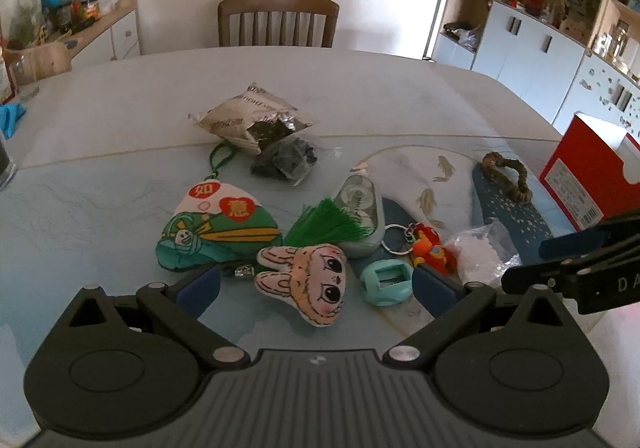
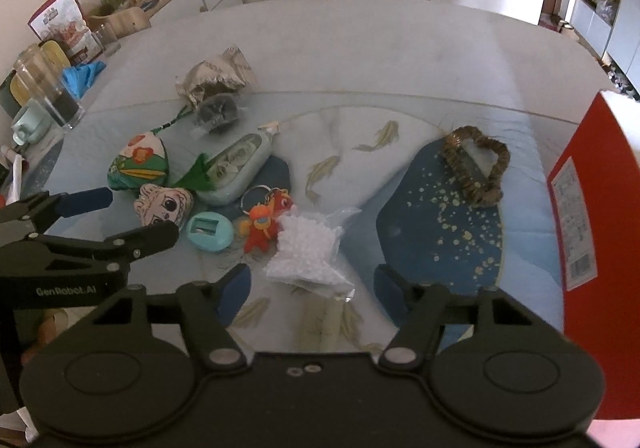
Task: Organize objects
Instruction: 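Grasp the white plastic bag with the right gripper while the left grasps the bunny plush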
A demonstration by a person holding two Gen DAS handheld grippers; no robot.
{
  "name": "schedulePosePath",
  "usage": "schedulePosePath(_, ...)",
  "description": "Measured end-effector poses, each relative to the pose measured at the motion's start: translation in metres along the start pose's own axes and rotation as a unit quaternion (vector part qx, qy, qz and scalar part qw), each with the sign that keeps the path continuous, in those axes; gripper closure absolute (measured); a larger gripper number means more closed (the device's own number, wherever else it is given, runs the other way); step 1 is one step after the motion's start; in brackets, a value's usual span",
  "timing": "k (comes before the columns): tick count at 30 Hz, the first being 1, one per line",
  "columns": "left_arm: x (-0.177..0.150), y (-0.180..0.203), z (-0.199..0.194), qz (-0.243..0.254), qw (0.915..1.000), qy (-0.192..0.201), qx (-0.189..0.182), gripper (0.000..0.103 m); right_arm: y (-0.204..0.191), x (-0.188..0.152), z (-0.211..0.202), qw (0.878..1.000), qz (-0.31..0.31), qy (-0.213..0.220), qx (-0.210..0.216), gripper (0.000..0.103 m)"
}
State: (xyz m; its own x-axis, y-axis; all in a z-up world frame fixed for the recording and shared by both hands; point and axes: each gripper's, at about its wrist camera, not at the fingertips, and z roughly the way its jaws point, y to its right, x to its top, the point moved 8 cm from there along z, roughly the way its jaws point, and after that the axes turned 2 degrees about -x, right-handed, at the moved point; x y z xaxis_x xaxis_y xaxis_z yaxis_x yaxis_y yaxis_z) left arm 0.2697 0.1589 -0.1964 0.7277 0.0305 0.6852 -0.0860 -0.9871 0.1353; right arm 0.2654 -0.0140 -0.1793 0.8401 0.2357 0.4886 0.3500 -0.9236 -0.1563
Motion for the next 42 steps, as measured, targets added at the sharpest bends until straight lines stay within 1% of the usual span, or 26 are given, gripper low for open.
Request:
schedulePosePath(1, 0.000, -0.002, 0.000, -0.003, 1.0000, 0.000, 0.000, 0.001, 0.000, 0.000, 0.001, 1.000, -0.001, -0.001, 0.001, 0.038)
schedulePosePath(4, -0.001, -0.004, 0.002, -0.005, 1.0000, -0.002, -0.003, 0.007, -0.001, 0.000, 0.004, 1.000, 0.000, -0.003, 0.002, 0.042)
schedulePosePath(6, -0.002, -0.001, 0.004, 0.000, 1.0000, -0.005, -0.006, 0.017, -0.001, 0.001, 0.006, 1.000, 0.000, -0.005, 0.000, 0.047)
schedulePosePath(10, -0.002, 0.002, 0.003, 0.003, 0.9999, 0.002, -0.010, 0.021, -0.003, -0.001, 0.011, 1.000, -0.003, -0.012, -0.001, 0.048)
schedulePosePath(11, -0.001, 0.002, 0.002, 0.001, 0.9999, 0.003, -0.011, 0.025, -0.003, -0.001, 0.012, 1.000, -0.006, -0.012, -0.003, 0.048)
schedulePosePath(12, -0.001, 0.001, 0.002, -0.002, 0.9999, 0.003, -0.014, 0.027, -0.004, -0.001, 0.012, 1.000, -0.009, -0.012, -0.004, 0.048)
schedulePosePath(16, -0.003, -0.010, 0.005, -0.031, 0.9994, -0.008, -0.016, 0.028, -0.003, 0.000, 0.015, 1.000, -0.007, -0.012, -0.007, 0.050)
schedulePosePath(18, -0.004, -0.012, 0.006, -0.032, 0.9994, -0.011, -0.011, 0.038, -0.003, 0.000, 0.016, 1.000, -0.010, -0.012, -0.010, 0.052)
schedulePosePath(20, -0.004, -0.013, 0.007, -0.030, 0.9994, -0.015, -0.009, 0.040, -0.004, 0.000, 0.018, 1.000, -0.015, -0.012, -0.015, 0.053)
schedulePosePath(22, -0.005, -0.011, 0.008, -0.027, 0.9995, -0.016, -0.009, 0.040, -0.005, 0.001, 0.020, 1.000, -0.019, -0.011, -0.019, 0.054)
schedulePosePath(25, -0.007, -0.009, 0.010, -0.017, 0.9996, -0.019, -0.006, 0.049, -0.006, 0.000, 0.021, 0.999, -0.028, -0.009, -0.028, 0.059)
schedulePosePath(26, -0.007, -0.009, 0.010, -0.016, 0.9997, -0.019, -0.005, 0.054, -0.006, 0.000, 0.021, 0.999, -0.028, -0.008, -0.028, 0.059)
schedulePosePath(31, -0.007, -0.008, 0.008, -0.010, 0.9998, -0.018, 0.000, 0.058, -0.005, -0.001, 0.020, 0.999, -0.033, -0.009, -0.031, 0.071)
schedulePosePath(33, -0.008, -0.007, 0.008, -0.006, 0.9998, -0.020, 0.005, 0.060, -0.005, -0.002, 0.019, 0.999, -0.032, -0.009, -0.025, 0.083)
schedulePosePath(34, -0.008, -0.007, 0.007, -0.006, 0.9997, -0.022, 0.005, 0.061, -0.006, -0.002, 0.017, 0.999, -0.033, -0.005, -0.024, 0.086)
schedulePosePath(35, -0.008, -0.007, 0.007, -0.008, 0.9997, -0.024, 0.006, 0.062, -0.006, -0.002, 0.016, 0.999, -0.034, -0.003, -0.023, 0.094)
schedulePosePath(36, -0.008, -0.007, 0.006, -0.008, 0.9996, -0.025, 0.008, 0.062, -0.006, -0.002, 0.014, 0.999, -0.034, 0.000, -0.022, 0.098)
schedulePosePath(42, -0.008, -0.003, -0.005, -0.010, 0.9997, -0.020, 0.002, 0.063, -0.003, -0.006, -0.002, 0.999, -0.027, 0.013, -0.013, 0.100)
